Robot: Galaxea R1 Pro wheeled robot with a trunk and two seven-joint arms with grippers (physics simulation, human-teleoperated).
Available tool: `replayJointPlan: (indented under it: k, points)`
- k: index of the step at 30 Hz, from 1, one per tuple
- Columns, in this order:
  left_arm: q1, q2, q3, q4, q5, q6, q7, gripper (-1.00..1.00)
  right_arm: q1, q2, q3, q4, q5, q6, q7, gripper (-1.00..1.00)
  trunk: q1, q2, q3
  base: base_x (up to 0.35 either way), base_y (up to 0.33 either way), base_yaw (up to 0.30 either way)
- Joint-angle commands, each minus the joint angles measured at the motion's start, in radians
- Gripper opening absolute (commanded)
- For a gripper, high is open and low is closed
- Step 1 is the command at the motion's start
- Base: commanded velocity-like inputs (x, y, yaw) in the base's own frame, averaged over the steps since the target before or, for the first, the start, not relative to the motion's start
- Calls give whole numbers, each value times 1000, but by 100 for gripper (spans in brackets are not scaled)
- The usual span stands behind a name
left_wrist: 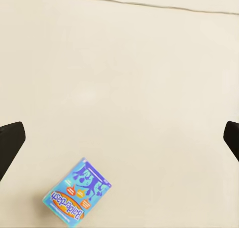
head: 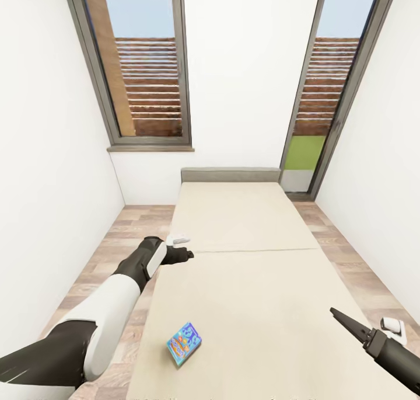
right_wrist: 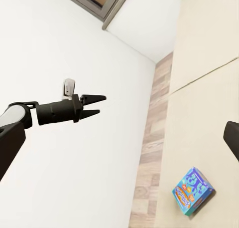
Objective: Put all the toys in the child's room - the three board games (two on the bed and one on the table), the two jigsaw puzzles on the table, and the tennis ball on the table - inside the toy box on the table in the child's room.
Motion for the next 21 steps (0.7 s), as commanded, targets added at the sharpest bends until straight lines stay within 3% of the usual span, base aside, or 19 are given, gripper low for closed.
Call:
replayJointPlan:
  k: [1, 7, 21]
  points:
    - [-1, 4, 3, -1, 4, 6, 0, 100, 0, 0, -1, 0, -2, 5, 1, 100, 1, -2, -4, 0, 0, 0]
    - [-1, 19, 5, -2, 4, 11, 0, 100, 0, 0, -2, 0, -2, 8, 3, 100, 1, -2, -13, 0, 0, 0]
    - [-1, 27, -1, -2, 3, 8, 0, 100, 0, -1, -3, 1, -1, 10, 4, 100, 1, -2, -36, 0, 0, 0]
